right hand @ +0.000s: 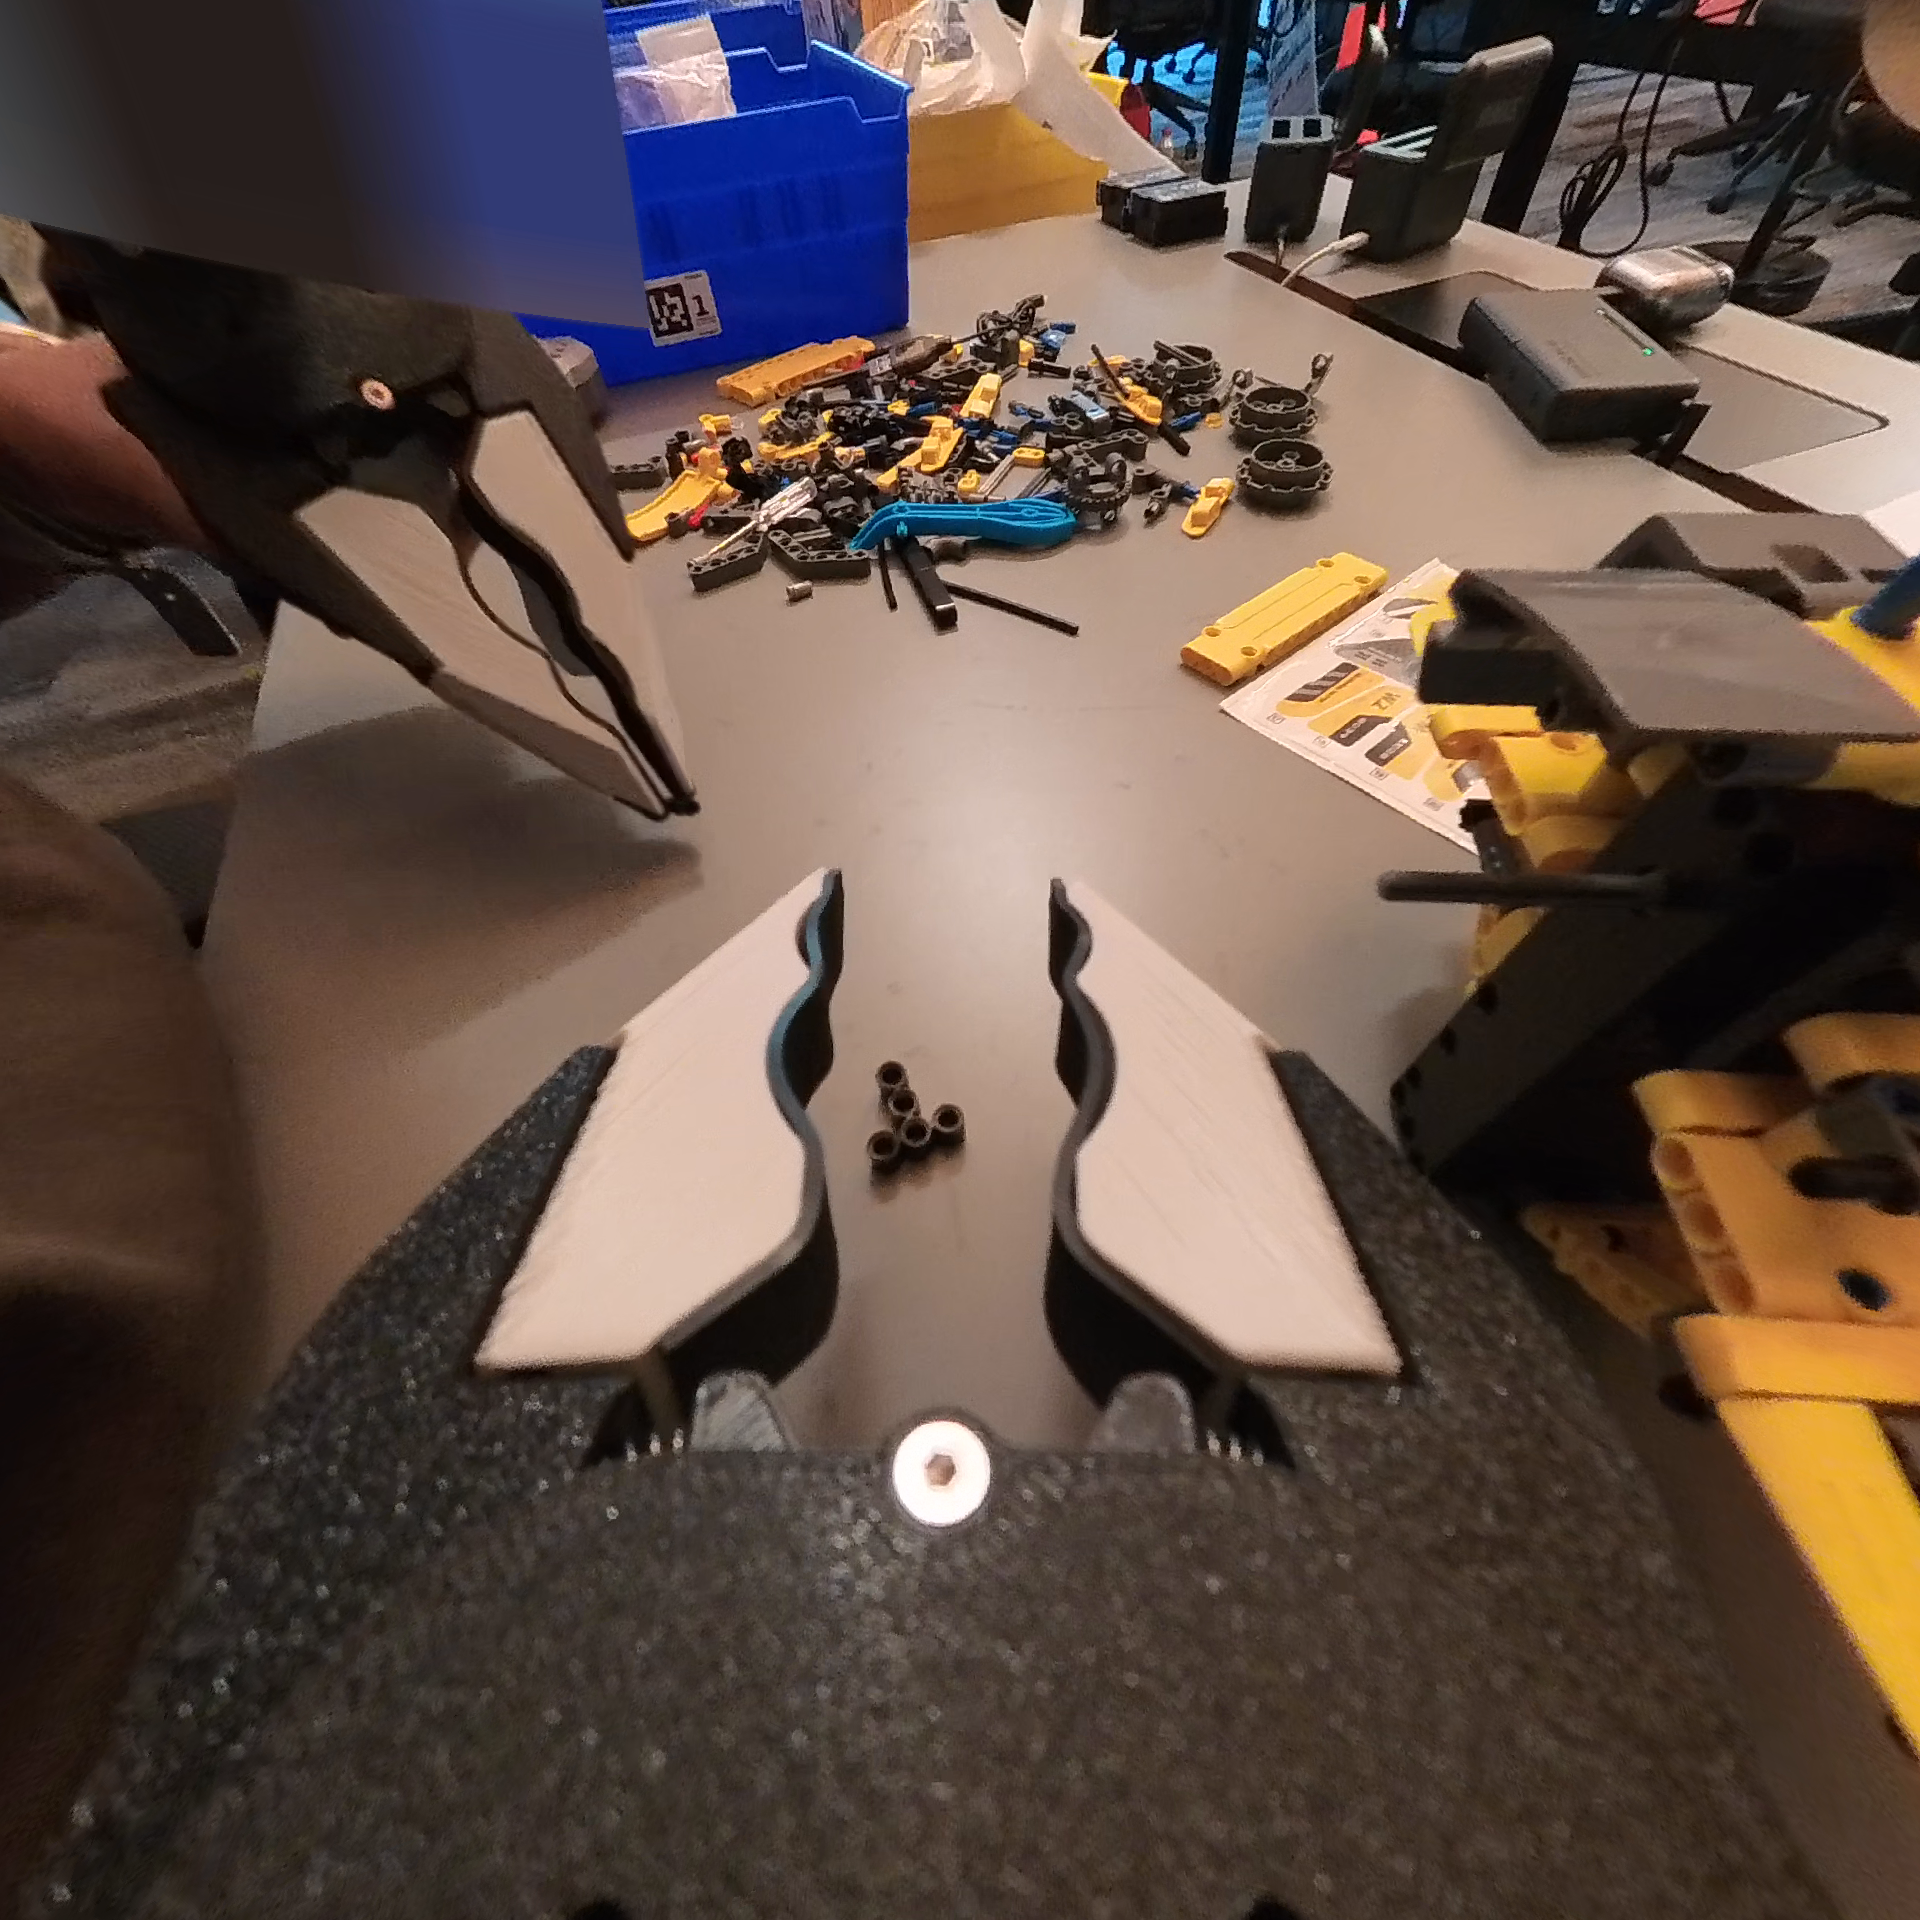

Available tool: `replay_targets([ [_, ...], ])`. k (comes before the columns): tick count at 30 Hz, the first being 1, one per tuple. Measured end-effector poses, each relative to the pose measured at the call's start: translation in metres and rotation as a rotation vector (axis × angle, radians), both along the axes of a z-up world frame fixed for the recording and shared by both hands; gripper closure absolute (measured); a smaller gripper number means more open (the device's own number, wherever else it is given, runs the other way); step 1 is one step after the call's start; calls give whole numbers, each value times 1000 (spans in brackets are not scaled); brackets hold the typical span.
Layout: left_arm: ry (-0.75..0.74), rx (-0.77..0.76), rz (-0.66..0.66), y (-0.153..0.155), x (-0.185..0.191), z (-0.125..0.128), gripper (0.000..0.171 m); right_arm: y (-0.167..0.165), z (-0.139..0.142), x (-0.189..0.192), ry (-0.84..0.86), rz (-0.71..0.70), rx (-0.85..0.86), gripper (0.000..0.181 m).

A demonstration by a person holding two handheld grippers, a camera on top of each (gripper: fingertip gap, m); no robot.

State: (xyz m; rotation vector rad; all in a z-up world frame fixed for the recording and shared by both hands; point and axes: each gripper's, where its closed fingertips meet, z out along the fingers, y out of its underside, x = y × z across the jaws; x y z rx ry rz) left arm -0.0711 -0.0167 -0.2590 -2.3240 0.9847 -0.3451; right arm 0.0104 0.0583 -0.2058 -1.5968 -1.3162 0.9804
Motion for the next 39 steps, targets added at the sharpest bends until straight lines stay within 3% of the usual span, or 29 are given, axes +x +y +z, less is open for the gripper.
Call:
replay_targets([
  [10,-20,12,31,23,17,-9,168,2,2,6,6,-9,30,143],
  [32,-94,-2,62,24,17,-9,167,0,0,5,-7,-2,40,143],
  [39,-163,15,81,25,14,4,158,0,0,5,-5,-2,36,143],
])
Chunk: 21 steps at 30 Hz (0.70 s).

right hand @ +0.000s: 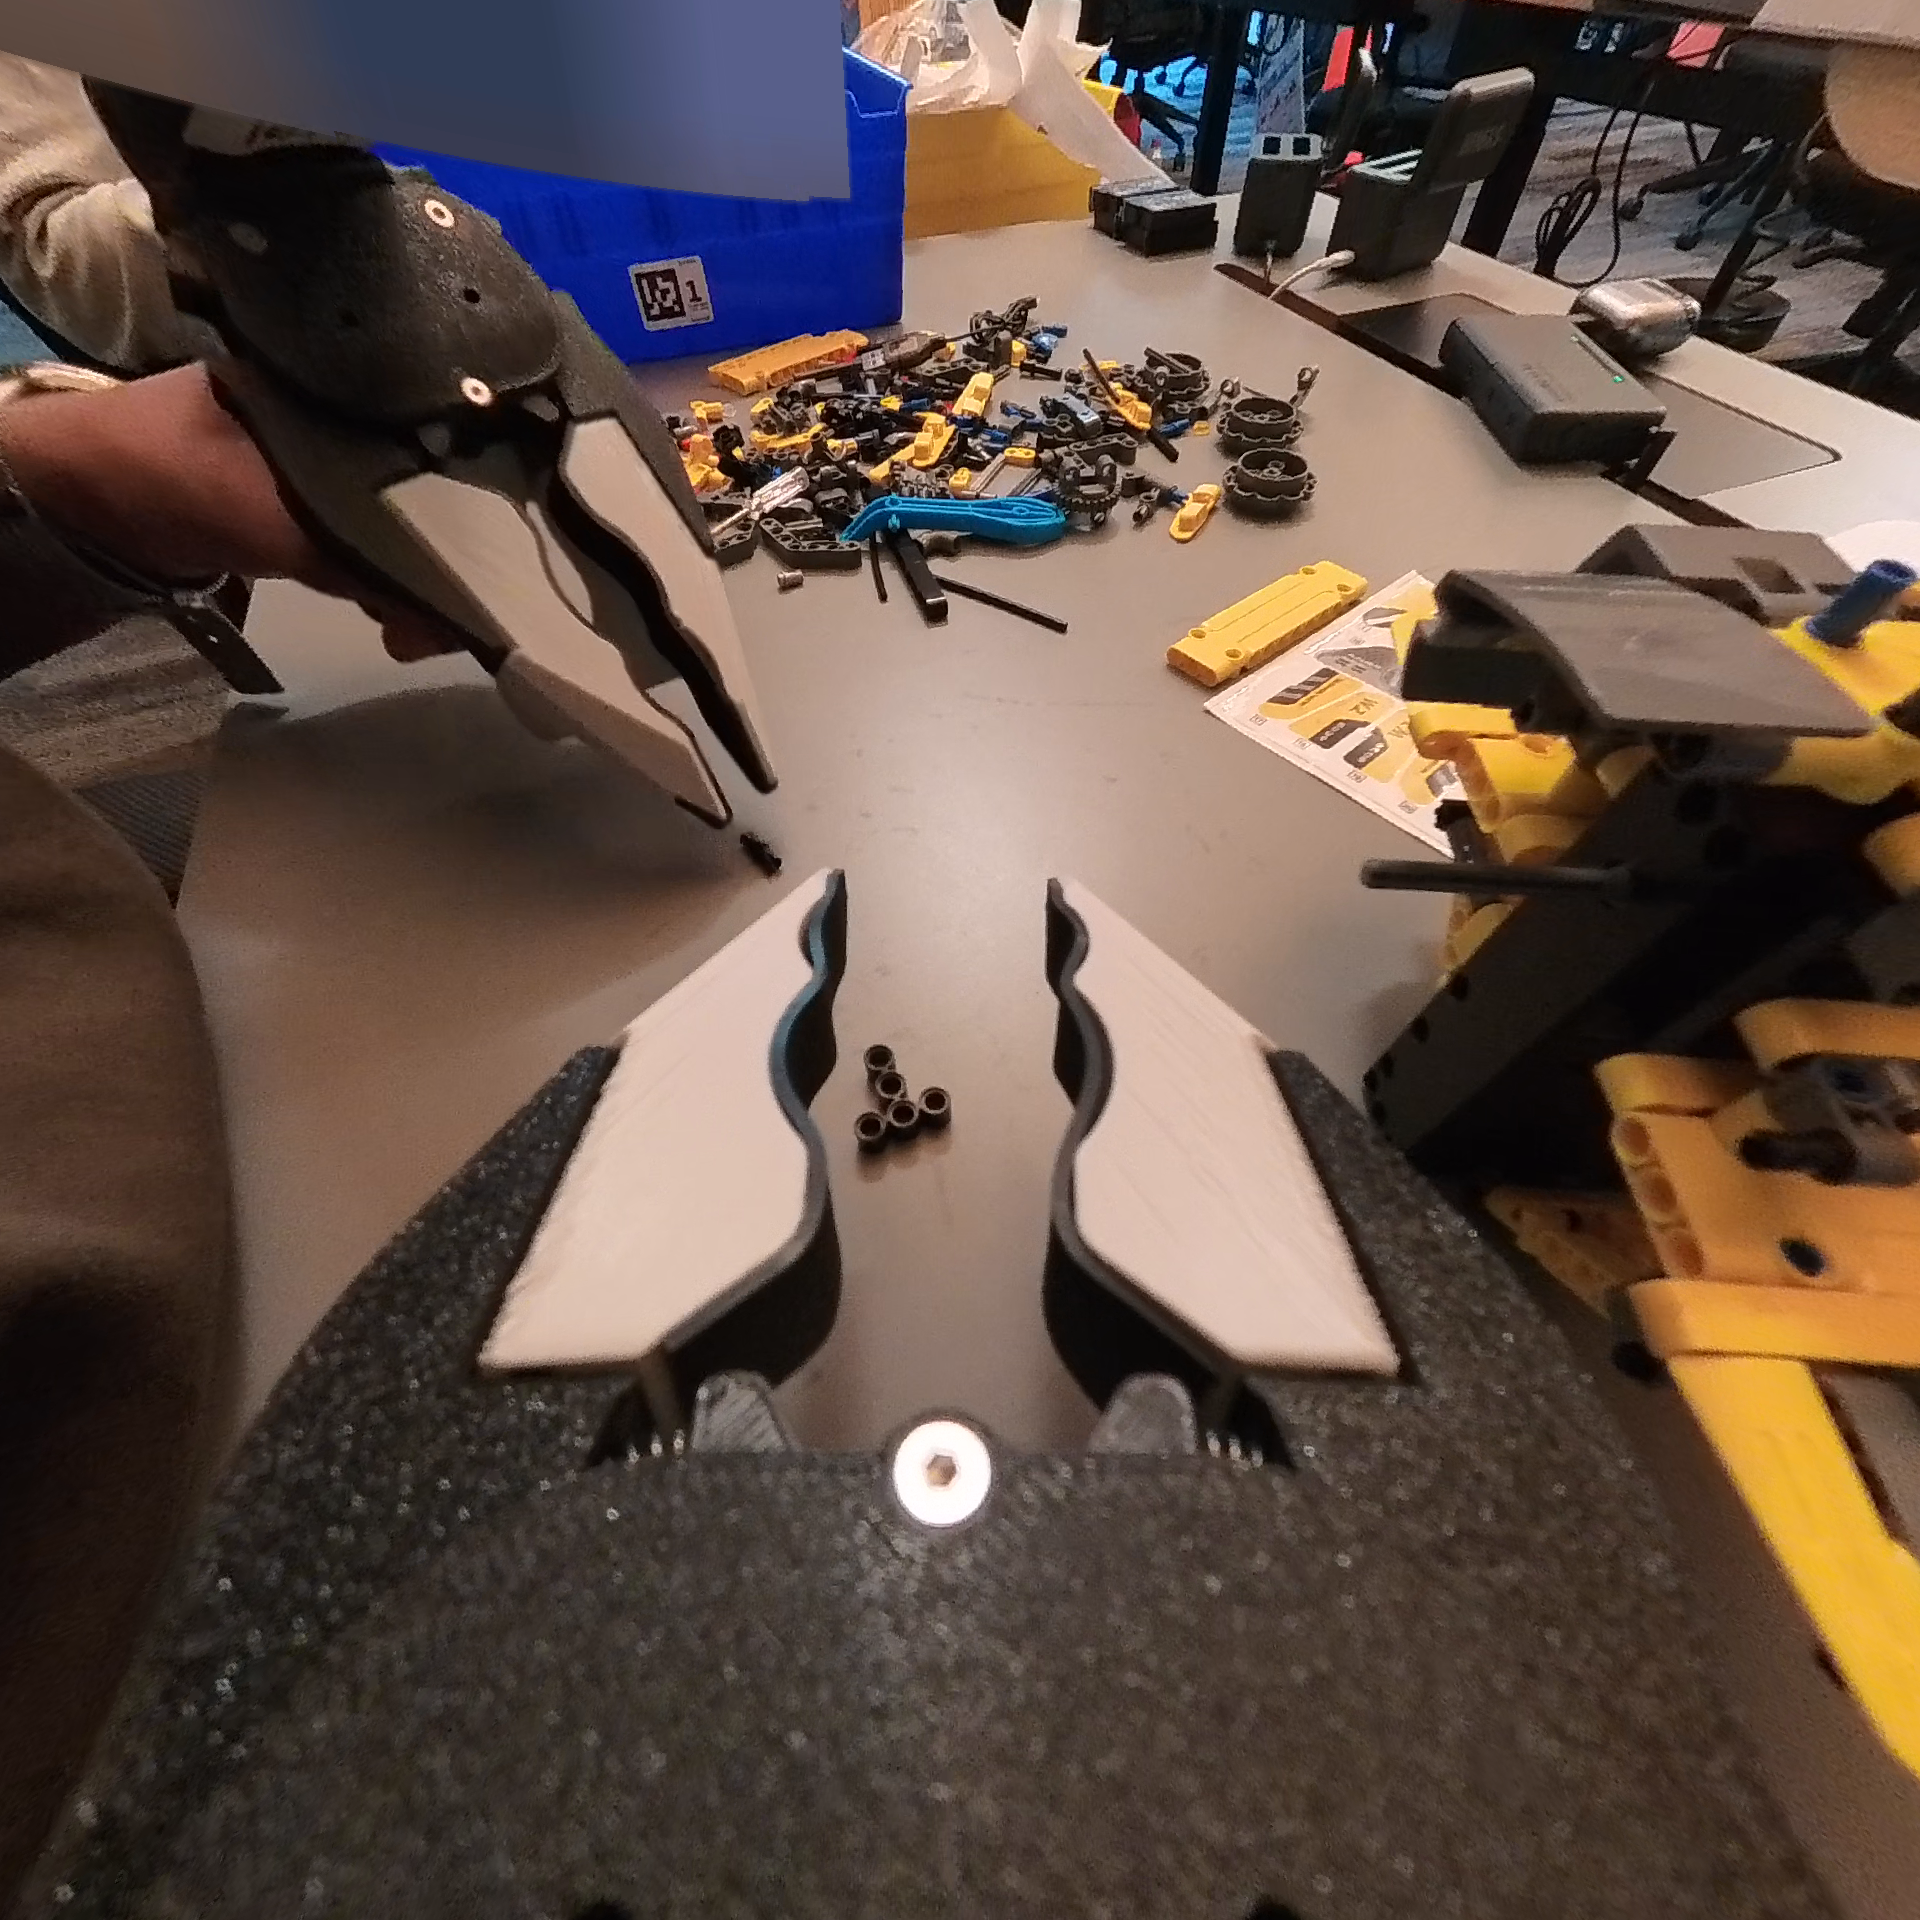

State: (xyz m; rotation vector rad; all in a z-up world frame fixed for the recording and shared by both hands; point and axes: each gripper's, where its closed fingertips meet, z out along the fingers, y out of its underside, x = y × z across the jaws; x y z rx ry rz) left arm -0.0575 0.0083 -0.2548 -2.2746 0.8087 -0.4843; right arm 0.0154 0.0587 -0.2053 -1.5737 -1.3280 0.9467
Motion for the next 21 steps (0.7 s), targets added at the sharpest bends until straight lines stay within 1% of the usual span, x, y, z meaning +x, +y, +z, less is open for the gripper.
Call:
replay_targets([
  [4,-22,14,30,1,-10,8,154,0,0,0,-1,1,1,143],
  [7,1,42,97,5,-34,16,149,-1,0,0,-1,2,5,143],
  [10,-27,70,180,8,-59,29,148,-1,0,0,-1,3,4,143],
  [17,-10,156,433,19,-135,58,148,0,-1,-1,-5,4,1,143],
  [21,15,197,558,42,-186,75,150,-1,-1,-1,-8,6,2,143],
])
